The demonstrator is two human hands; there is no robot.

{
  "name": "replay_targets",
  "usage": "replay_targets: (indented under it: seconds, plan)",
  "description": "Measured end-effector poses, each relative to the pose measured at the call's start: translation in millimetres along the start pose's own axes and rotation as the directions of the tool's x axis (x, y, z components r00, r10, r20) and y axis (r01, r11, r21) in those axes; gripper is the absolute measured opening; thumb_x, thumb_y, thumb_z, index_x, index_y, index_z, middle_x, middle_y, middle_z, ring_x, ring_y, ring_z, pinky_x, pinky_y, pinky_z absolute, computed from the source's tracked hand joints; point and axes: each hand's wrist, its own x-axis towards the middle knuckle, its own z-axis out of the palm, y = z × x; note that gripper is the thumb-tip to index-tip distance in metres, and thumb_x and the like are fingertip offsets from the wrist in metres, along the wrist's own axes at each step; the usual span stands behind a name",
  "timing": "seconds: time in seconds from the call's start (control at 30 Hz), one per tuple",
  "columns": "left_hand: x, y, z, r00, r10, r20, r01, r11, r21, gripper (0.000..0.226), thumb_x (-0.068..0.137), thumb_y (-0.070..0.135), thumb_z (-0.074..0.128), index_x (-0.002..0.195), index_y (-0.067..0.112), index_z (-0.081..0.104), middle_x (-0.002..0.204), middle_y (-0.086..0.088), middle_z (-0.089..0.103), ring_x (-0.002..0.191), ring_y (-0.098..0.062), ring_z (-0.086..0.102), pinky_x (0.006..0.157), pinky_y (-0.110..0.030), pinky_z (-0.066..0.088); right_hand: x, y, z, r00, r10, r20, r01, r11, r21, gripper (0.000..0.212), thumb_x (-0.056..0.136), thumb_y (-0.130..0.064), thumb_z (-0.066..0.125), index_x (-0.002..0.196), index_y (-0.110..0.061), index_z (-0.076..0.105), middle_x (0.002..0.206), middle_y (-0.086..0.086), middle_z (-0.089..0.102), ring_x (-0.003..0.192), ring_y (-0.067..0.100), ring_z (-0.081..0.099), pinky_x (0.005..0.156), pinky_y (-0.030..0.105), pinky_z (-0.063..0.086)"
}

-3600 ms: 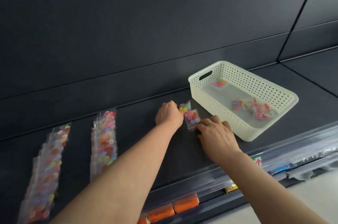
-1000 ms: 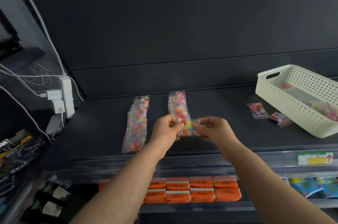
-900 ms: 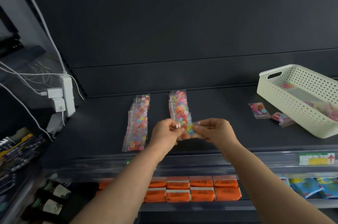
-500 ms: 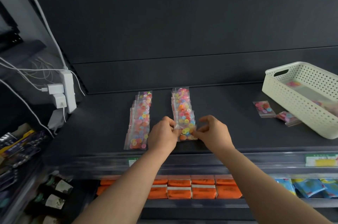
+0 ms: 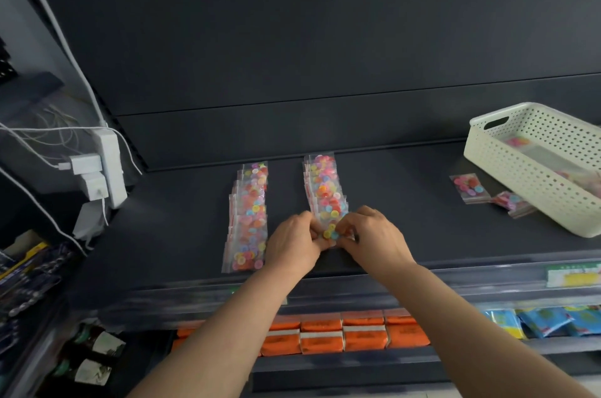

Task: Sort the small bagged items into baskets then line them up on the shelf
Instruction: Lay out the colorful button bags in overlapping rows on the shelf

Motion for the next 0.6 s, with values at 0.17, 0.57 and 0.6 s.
replay_targets:
  seconds: [0.17, 0.57, 0.6]
  plan:
    - [9, 22, -1, 0.998, 0.054, -0.018, -0.055, 0.998, -0.044, 0.012, 0.087, 0.024, 0.069, 0.096, 0.028, 0.063, 0.096, 0.012, 0.064, 0.089, -0.011, 0.063, 0.076, -0.035, 0.056, -1, 22, -18, 0.999, 0.016, -0.031, -0.02, 0.99, -0.142, 0.022, 0.092, -0.029, 0.056, 0.112, -0.029, 0.064, 0.113, -0.006, 0.059, 0.108, 0.017, 0.052, 0.081, 0.029, 0.041]
    - [55, 161, 74, 0.973, 0.205, 0.104, -0.207, 0.978, 0.011, 0.021, 0.094, 0.03, 0.061, 0.114, 0.024, 0.062, 0.117, 0.005, 0.063, 0.108, -0.017, 0.058, 0.086, -0.034, 0.05, -24, 159, -89, 0.955, 0.276, -0.11, -0.296, 0.907, -0.3, 0.031, 0.091, -0.028, 0.05, 0.121, -0.027, 0.058, 0.122, -0.002, 0.057, 0.118, 0.022, 0.046, 0.088, 0.035, 0.042]
    - [60, 173, 80, 0.97, 0.217, 0.105, -0.22, 0.975, 0.015, 0.023, 0.095, 0.03, 0.059, 0.117, 0.024, 0.061, 0.119, 0.004, 0.062, 0.109, -0.018, 0.058, 0.087, -0.035, 0.05, -24, 167, -92, 0.953, 0.281, -0.109, -0.301, 0.903, -0.306, 0.034, 0.092, -0.027, 0.049, 0.125, -0.027, 0.055, 0.124, -0.002, 0.055, 0.119, 0.022, 0.044, 0.09, 0.036, 0.042]
